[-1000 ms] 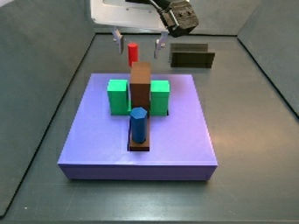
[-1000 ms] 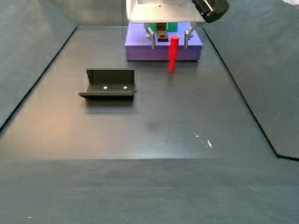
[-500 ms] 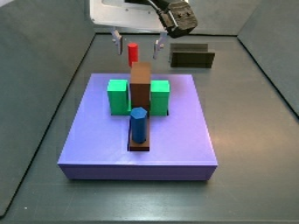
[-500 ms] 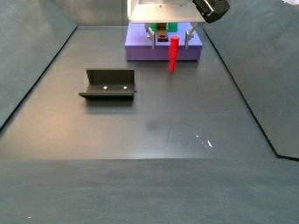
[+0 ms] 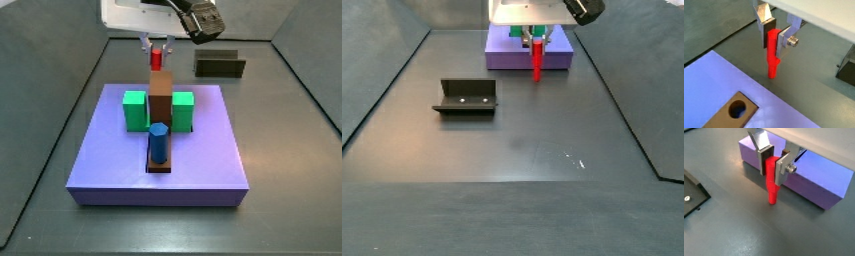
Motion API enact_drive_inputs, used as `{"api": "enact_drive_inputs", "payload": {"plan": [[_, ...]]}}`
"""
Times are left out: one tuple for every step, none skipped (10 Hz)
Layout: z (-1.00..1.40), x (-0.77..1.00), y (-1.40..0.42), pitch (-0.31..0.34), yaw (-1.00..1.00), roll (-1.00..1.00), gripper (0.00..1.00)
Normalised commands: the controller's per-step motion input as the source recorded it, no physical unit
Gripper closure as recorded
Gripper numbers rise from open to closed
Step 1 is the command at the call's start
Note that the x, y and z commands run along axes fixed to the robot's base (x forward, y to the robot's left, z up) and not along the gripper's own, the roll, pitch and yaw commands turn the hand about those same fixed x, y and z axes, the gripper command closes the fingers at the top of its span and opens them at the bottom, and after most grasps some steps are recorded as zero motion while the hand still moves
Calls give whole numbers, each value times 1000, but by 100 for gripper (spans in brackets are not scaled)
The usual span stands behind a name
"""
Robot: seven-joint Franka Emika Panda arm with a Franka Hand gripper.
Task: Pick up the red object. Move up. Move to above the board. Insert the red object.
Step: Pick up the red object.
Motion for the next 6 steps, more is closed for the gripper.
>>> {"api": "enact_drive_inputs", "payload": {"plan": [[0, 0, 0, 0, 0, 0, 100], [0, 0, 0, 0, 0, 0, 100], [0, 0, 0, 0, 0, 0, 100], [0, 0, 0, 0, 0, 0, 100], [0, 0, 0, 0, 0, 0, 100], [0, 0, 0, 0, 0, 0, 100]]}}
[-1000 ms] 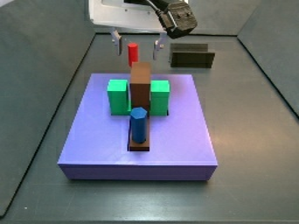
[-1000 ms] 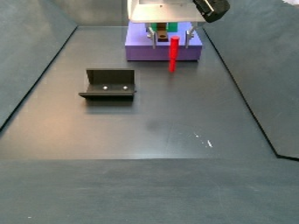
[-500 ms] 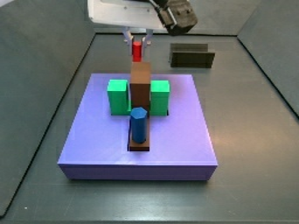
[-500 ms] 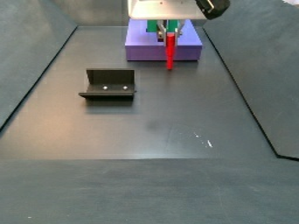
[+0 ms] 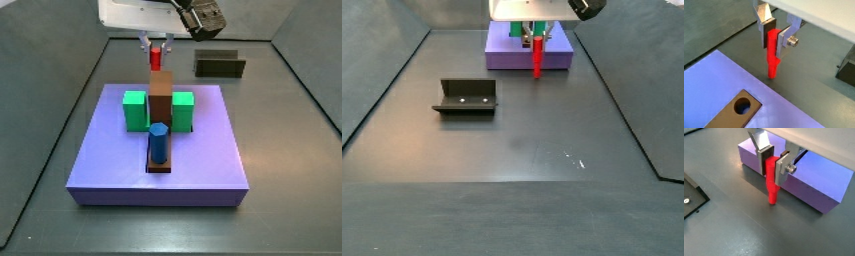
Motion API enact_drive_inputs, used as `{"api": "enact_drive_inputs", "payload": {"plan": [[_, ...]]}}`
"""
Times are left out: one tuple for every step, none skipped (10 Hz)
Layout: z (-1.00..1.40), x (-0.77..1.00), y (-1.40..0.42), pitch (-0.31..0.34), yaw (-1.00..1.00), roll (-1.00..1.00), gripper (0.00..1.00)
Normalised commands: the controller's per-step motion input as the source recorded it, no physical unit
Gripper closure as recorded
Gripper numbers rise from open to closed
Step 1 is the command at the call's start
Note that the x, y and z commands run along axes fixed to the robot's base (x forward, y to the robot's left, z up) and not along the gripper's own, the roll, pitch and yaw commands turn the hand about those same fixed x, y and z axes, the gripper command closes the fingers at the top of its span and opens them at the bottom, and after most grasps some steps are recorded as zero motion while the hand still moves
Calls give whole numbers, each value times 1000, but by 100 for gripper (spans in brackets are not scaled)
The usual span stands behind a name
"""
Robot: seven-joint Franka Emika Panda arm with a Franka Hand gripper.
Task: Pick up the red object. Move up. Move to above the board. Insert the red object.
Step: Pick up the red object, then move up.
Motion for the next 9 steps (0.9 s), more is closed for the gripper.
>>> {"api": "enact_drive_inputs", "payload": {"plan": [[0, 0, 0, 0, 0, 0, 100], [0, 0, 0, 0, 0, 0, 100], [0, 0, 0, 0, 0, 0, 100], [0, 0, 0, 0, 0, 0, 100], [0, 0, 0, 0, 0, 0, 100], [0, 0, 0, 0, 0, 0, 100], [0, 0, 0, 0, 0, 0, 100], [833, 0, 0, 0, 0, 0, 100], [808, 4, 59, 10, -32, 3, 100]]}}
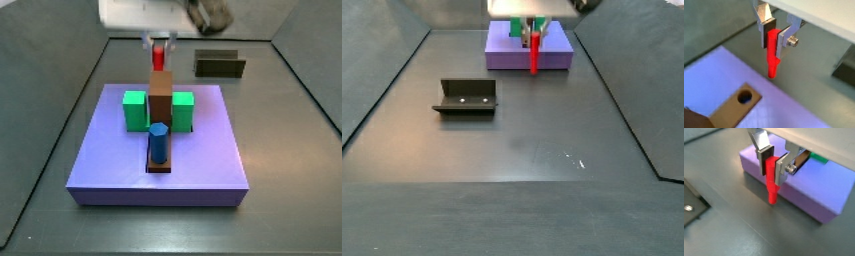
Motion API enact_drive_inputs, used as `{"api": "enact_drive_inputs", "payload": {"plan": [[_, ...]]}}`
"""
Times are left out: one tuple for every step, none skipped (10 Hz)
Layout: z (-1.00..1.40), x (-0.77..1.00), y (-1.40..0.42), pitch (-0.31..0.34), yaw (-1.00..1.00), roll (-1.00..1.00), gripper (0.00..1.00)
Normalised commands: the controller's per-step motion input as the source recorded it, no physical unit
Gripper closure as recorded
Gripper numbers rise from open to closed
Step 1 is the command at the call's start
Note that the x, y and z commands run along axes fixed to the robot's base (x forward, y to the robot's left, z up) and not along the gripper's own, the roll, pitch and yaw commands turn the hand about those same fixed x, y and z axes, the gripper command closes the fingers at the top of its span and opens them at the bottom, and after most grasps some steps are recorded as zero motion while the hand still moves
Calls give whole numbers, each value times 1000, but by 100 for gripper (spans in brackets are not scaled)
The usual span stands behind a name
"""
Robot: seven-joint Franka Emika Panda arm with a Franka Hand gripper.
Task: Pick up the red object. Move up. Move to above the board. Insert the red object.
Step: Move up, then move to above the board.
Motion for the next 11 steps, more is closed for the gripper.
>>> {"api": "enact_drive_inputs", "payload": {"plan": [[576, -20, 47, 31, -35, -7, 100], [264, 5, 25, 18, -25, -28, 100], [1400, 0, 0, 0, 0, 0, 100], [1400, -8, 0, 14, 3, 2, 100], [1400, -50, -2, 12, -1, -17, 100], [1400, -20, -3, 3, -1, -29, 100], [992, 48, -4, 66, -6, -25, 100], [577, 44, -1, 94, -6, -21, 100], [408, 38, 0, 81, -6, -25, 100], [205, 14, 3, 52, -3, -29, 100], [434, 211, -1400, 102, 175, 42, 100]]}}
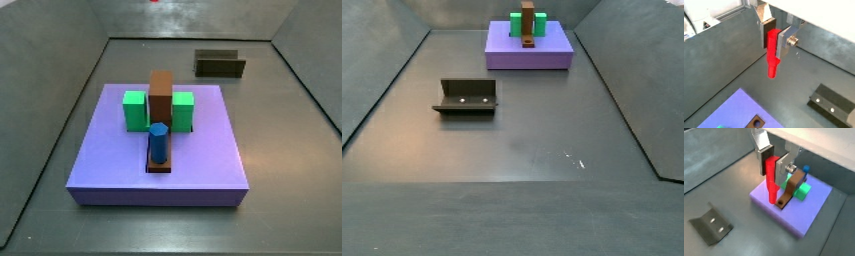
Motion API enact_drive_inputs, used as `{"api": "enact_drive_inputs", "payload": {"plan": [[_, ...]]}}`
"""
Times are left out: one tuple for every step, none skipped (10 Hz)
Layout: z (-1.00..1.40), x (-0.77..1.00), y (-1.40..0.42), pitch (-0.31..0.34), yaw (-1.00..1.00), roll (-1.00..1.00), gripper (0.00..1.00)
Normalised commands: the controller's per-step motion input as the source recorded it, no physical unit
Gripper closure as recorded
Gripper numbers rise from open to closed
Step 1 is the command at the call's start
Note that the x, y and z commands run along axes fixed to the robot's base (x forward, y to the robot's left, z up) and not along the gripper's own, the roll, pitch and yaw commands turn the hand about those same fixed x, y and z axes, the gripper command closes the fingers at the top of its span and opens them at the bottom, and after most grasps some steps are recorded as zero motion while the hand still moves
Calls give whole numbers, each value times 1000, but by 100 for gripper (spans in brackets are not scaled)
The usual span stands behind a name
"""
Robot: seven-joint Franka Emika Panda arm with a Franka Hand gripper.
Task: Pick up the red object. Move up. Move to above the board. Insert the red object.
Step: Move to above the board, then insert the red object.
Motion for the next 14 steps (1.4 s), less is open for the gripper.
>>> {"api": "enact_drive_inputs", "payload": {"plan": [[406, 213, -1400, 114, 151, 120, 100], [404, 244, -1400, 139, 128, 141, 100], [251, 251, -903, 170, 53, 76, 100], [170, 196, -590, 158, 36, 60, 100], [109, 124, -341, 127, 22, 66, 100], [69, 80, -187, 83, 15, 51, 100], [-43, 0, 0, 0, 0, 0, 100], [-43, 0, -17, 0, 0, 0, 100], [0, 26, 0, 17, 0, 0, 100], [-23, 0, 0, 0, 0, 1, 100], [-177, 0, 71, 0, 0, 51, 100], [-314, -134, 437, -33, 0, 124, 100], [-357, -266, 754, -59, 0, 164, 100], [-423, -260, 769, -61, 0, 224, 100]]}}
